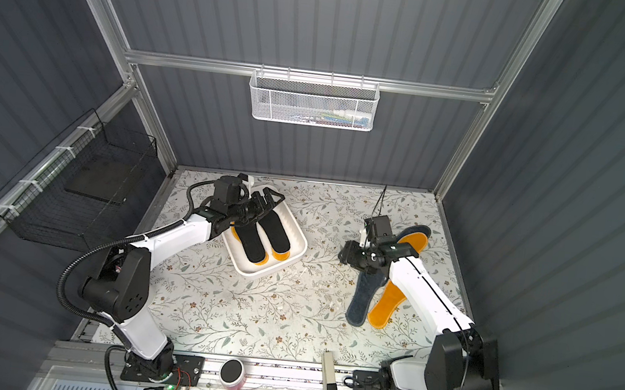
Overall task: Put the insoles into the storage box
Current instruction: Place the insole in the storage box, then move the insole to the center of the board.
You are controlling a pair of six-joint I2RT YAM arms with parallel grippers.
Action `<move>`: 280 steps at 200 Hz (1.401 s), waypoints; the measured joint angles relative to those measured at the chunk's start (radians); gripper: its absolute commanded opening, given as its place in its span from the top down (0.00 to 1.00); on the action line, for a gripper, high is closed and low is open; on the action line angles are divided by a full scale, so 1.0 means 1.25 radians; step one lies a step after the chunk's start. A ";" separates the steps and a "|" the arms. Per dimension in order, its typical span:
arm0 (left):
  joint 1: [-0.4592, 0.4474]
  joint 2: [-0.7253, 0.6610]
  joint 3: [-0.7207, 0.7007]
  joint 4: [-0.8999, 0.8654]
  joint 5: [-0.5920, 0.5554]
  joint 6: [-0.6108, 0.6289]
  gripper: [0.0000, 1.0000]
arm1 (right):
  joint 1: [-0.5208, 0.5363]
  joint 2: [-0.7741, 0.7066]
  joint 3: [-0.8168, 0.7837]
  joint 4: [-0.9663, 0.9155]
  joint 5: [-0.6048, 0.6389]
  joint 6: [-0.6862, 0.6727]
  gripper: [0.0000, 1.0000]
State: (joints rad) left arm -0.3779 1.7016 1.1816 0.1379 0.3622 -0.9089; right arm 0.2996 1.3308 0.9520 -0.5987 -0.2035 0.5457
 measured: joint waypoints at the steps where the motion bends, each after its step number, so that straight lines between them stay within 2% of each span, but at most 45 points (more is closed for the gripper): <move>1: 0.000 0.000 0.000 0.001 0.002 0.000 0.01 | 0.000 0.000 -0.002 -0.001 0.002 0.002 0.39; 35: 0.000 0.000 -0.004 0.030 0.040 0.000 0.01 | 0.000 0.006 -0.079 -0.045 0.066 0.063 0.36; 82: 0.000 0.000 -0.015 0.041 0.064 0.000 0.01 | 0.000 0.090 -0.092 -0.034 0.090 0.088 0.35; 138: 0.000 0.000 -0.017 0.041 0.067 0.000 0.01 | 0.016 0.182 -0.093 0.048 0.027 0.087 0.35; 217: 0.000 0.025 -0.022 0.041 0.068 0.000 0.01 | 0.129 0.267 -0.041 0.179 -0.110 0.065 0.37; 250: 0.000 0.025 -0.022 0.041 0.067 0.000 0.00 | 0.159 0.264 -0.045 0.206 -0.131 0.031 0.38; 280: 0.000 0.025 -0.022 0.041 0.067 0.000 0.01 | 0.161 0.190 -0.077 0.217 -0.100 0.020 0.38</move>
State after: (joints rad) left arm -0.3779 1.7325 1.1542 0.1890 0.4465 -0.9089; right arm 0.5003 1.5681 0.8555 -0.3271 -0.3290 0.5713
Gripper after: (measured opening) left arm 0.994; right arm 0.617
